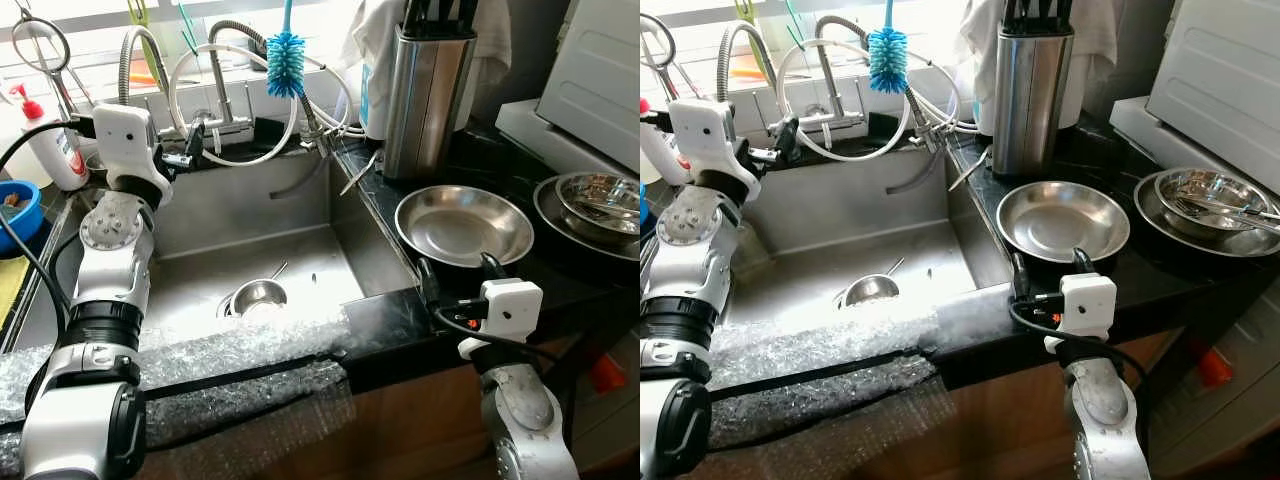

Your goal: Kitchen organization

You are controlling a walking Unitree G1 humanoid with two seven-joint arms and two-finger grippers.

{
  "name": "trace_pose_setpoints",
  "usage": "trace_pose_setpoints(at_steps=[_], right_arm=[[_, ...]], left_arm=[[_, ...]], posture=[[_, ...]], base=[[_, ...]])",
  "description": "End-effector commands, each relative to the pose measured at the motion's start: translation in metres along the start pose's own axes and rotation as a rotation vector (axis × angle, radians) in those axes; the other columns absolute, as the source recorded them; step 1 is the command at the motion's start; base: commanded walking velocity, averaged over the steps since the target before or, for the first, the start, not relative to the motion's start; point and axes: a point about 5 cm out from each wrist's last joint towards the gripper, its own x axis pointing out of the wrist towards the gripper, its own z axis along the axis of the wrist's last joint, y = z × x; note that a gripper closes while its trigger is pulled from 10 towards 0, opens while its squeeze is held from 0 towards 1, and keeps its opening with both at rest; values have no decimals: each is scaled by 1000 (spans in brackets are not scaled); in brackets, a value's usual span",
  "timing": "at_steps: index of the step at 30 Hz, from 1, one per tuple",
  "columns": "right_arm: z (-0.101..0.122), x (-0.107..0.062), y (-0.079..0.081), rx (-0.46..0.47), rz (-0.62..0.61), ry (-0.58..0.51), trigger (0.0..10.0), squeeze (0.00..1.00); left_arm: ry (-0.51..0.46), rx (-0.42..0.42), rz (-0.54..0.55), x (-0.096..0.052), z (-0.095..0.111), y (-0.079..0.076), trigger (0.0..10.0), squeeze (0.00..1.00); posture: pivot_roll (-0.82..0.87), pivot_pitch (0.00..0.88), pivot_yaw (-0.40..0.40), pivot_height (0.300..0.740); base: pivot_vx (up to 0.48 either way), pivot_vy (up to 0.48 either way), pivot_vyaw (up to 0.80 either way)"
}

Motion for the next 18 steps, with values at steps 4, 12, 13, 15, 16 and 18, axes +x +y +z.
trace_pose_setpoints(at_steps=[4,12,13,15,16,18], right_arm=[[-3,-5,-4,-11,-16,28,10000,0],[-1,-9,-6,-16,-30,17,10000,0],[-1,-9,-6,-13,-33,15,10000,0],[0,-10,-5,-14,-34,14,10000,0],[0,-11,-5,-14,-34,13,10000,0],[0,-12,-5,-14,-35,13,10000,0]], left_arm=[[8,68,6,-19,7,19,10000,0],[80,54,16,-57,-3,19,10000,0],[96,48,18,-63,-6,18,10000,0],[145,67,21,-80,-19,14,10000,0],[157,69,24,-85,-23,13,10000,0],[172,70,46,-91,-27,13,10000,0]], posture=[[-208,0,120,740],[-216,0,126,740],[-214,0,129,740],[-224,0,129,740],[-227,0,128,740],[-228,0,126,740]], base=[[0,0,0],[0,0,0],[0,0,0],[0,0,0],[0,0,0],[0,0,0]])
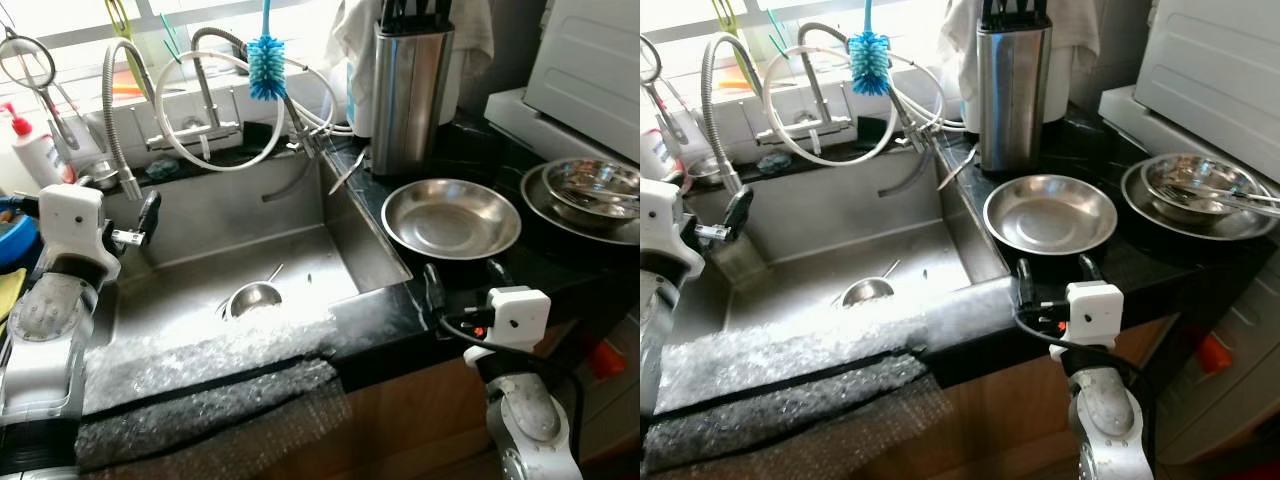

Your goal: Kitchen organization

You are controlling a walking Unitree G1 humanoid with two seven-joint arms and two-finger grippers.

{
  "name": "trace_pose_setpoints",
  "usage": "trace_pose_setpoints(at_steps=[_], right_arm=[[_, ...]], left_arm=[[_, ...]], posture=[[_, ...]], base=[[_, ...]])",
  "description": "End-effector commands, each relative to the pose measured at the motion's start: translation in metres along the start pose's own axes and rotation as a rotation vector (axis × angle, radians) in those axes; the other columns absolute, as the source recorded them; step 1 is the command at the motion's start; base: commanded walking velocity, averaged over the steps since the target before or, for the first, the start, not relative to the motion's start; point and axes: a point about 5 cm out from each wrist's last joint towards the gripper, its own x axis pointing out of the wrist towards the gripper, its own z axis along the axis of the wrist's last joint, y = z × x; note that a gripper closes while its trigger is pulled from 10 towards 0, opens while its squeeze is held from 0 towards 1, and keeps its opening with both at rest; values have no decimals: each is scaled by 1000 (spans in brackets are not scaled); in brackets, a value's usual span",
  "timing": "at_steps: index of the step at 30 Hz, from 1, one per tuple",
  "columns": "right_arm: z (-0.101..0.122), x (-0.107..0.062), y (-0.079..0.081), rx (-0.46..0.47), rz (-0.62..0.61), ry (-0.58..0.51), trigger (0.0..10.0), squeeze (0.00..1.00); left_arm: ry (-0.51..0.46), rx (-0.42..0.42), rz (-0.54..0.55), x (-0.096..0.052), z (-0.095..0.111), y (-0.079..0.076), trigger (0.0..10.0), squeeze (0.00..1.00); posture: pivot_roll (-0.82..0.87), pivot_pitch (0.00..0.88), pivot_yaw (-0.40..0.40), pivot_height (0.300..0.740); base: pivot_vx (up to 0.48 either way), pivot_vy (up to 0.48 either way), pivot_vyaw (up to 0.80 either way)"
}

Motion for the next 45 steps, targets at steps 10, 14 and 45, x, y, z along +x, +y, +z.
trace_pose_setpoints(at_steps=[10,14,45], right_arm=[[5,-3,-2,-9,-8,-8,10000,0],[6,-5,-5,-12,-31,-11,10000,0],[31,8,-34,-13,-239,-75,10000,0]], left_arm=[[89,-277,259,-27,-7,-4,10000,0],[47,-318,249,-24,7,-16,10000,0],[-31,-233,61,-19,15,-56,10000,0]], posture=[[-240,0,98,740],[-240,0,85,740],[-249,0,45,740]], base=[[0,0,0],[0,0,0],[0,0,0]])
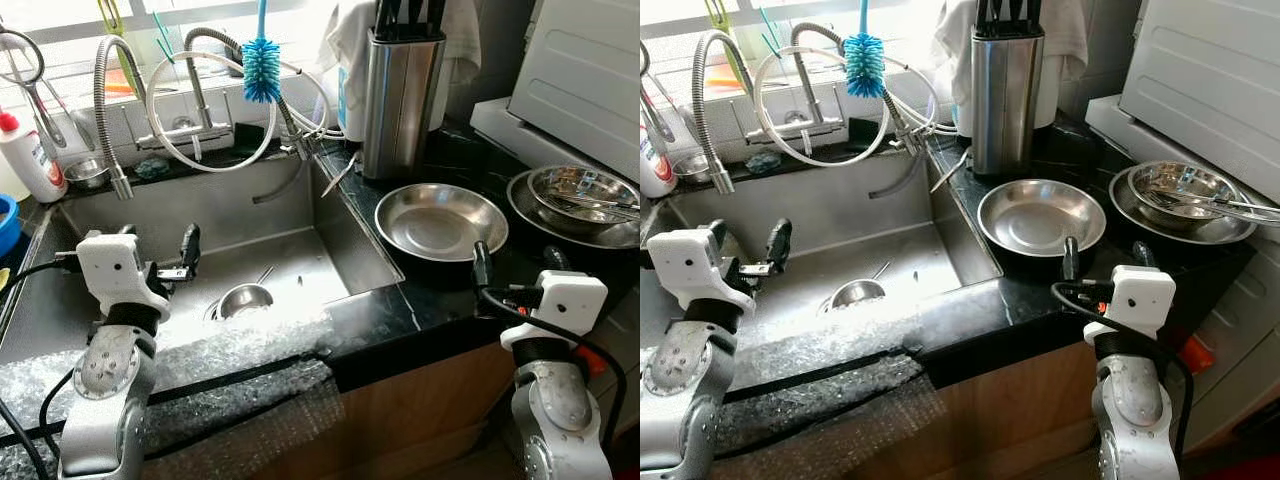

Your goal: Kitchen organization

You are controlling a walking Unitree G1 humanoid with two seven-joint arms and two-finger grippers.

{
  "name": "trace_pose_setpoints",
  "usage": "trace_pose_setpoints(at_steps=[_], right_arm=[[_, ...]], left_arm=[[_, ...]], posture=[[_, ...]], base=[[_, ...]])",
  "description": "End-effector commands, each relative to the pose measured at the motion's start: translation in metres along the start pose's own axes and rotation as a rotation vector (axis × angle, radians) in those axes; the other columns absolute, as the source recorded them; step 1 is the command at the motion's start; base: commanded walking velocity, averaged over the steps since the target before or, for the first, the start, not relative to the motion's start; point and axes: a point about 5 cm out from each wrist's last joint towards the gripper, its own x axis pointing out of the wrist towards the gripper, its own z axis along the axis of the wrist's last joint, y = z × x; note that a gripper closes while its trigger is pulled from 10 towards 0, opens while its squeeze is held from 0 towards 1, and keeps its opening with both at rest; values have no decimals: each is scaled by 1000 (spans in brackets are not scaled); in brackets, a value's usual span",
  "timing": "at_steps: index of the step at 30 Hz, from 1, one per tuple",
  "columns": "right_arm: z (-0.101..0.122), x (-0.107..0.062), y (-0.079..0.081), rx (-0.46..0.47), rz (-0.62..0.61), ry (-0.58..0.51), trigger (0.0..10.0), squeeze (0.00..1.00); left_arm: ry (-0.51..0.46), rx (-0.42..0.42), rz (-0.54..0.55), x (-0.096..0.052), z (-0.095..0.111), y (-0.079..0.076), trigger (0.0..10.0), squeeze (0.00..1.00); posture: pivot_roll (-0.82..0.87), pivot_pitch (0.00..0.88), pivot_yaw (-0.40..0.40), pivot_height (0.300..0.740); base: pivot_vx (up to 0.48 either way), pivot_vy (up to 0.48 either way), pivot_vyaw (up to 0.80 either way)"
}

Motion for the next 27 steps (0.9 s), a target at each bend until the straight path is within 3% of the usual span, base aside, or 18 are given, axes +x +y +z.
trace_pose_setpoints(at_steps=[1,10,15,27], right_arm=[[8,3,0,8,-11,-23,10000,0],[30,24,-5,115,-87,3,10000,0],[27,41,-13,125,-182,149,10000,0],[27,69,-15,210,-213,287,10000,0]], left_arm=[[8,12,5,0,-2,2,10000,0],[-3,77,-101,1,-3,-11,10000,0],[-1,96,-131,1,-4,-16,10000,0],[12,103,-166,0,-9,-20,10000,0]], posture=[[-249,0,45,740],[-250,0,50,740],[-252,0,48,740],[-245,0,40,740]], base=[[0,0,0],[0,0,0],[0,0,0],[0,0,0]])
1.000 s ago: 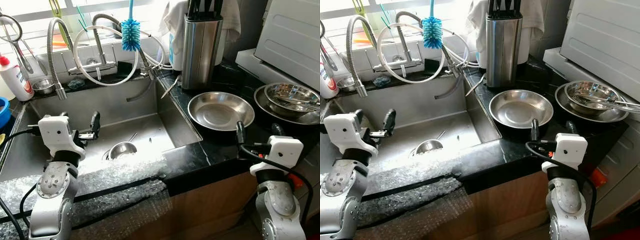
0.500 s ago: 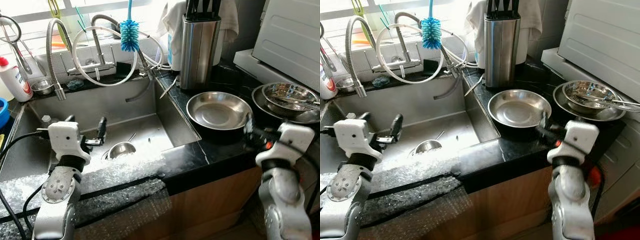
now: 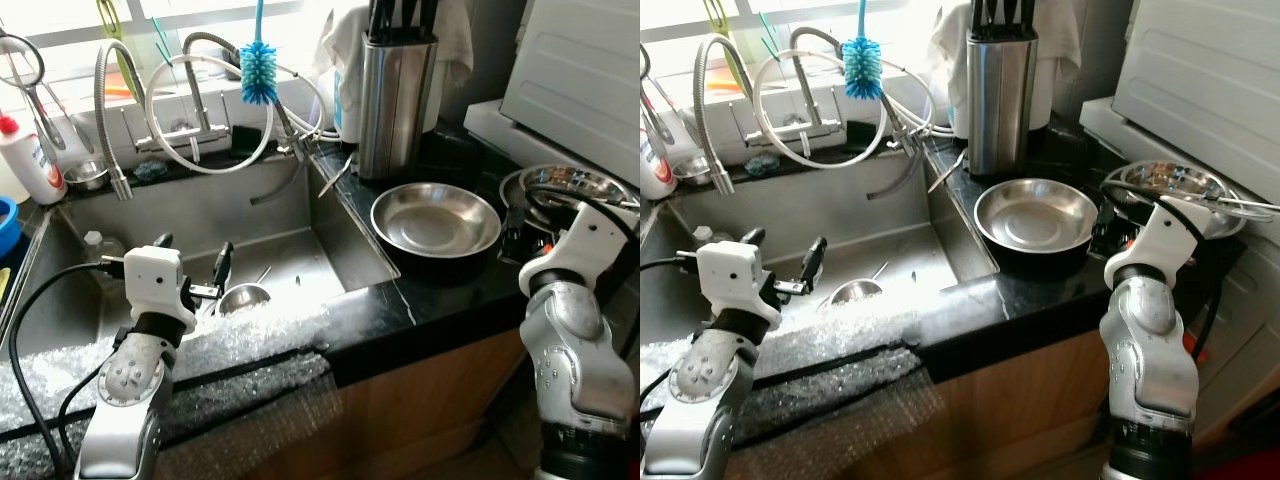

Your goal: Kitchen organization

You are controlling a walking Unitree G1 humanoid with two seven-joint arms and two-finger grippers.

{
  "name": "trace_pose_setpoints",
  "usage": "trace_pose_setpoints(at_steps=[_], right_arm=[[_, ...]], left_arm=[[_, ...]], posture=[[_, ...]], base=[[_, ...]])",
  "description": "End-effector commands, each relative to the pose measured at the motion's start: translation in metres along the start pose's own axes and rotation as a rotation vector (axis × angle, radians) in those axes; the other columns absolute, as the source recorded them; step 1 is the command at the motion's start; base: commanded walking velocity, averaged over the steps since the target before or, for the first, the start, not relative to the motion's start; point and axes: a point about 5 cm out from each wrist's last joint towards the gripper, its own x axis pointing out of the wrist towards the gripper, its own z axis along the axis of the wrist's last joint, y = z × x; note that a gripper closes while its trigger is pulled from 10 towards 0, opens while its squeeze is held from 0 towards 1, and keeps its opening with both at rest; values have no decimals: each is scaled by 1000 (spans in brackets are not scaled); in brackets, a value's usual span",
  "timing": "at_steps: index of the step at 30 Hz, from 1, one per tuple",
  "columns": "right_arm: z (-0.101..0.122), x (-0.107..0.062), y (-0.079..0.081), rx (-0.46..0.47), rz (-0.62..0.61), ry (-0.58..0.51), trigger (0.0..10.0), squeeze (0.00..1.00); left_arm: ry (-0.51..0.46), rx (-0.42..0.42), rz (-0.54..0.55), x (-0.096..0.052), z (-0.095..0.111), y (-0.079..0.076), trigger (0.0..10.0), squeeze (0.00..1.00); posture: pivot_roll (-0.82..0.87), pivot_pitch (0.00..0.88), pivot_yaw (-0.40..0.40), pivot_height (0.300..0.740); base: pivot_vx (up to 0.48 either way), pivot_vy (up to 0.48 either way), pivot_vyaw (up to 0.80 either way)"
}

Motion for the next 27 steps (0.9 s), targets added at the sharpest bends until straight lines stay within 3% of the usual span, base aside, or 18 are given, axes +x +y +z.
trace_pose_setpoints(at_steps=[1,4,5,7,10,12,18,21,25,27], right_arm=[[1,4,2,-10,13,34,10000,0],[0,7,4,-37,46,64,10000,0],[-1,7,12,-115,153,68,10000,0],[-1,7,13,-131,175,69,10000,0],[0,7,20,-207,307,85,10000,0],[2,9,20,-289,367,82,10000,0],[8,14,15,-398,483,78,10000,0],[11,17,11,-373,459,79,10000,0],[17,27,2,-234,379,85,10000,0],[17,29,1,-215,367,86,10000,0]], left_arm=[[7,37,-5,-1,-2,2,10000,0],[6,37,-2,-1,-2,2,10000,0],[6,37,1,-1,-2,2,10000,0],[6,37,2,-1,-2,2,10000,0],[3,33,-3,0,-2,1,10000,0],[-1,31,-4,1,-2,-1,10000,0],[-2,30,-6,3,-2,-1,10000,0],[-2,29,-6,4,-2,-1,10000,0],[-2,31,-9,4,-2,-1,10000,0],[-3,31,-11,4,-2,-2,10000,0]], posture=[[-242,0,37,740],[-239,0,35,740],[-238,0,33,740],[-238,0,33,740],[-238,0,34,740],[-239,0,34,740],[-244,0,31,740],[-244,0,31,740],[-246,0,33,740],[-246,0,33,740]], base=[[0,0,0],[0,0,0],[0,0,0],[0,0,0],[0,0,0],[0,0,0],[0,0,0],[0,0,0],[0,0,0],[0,0,0]])
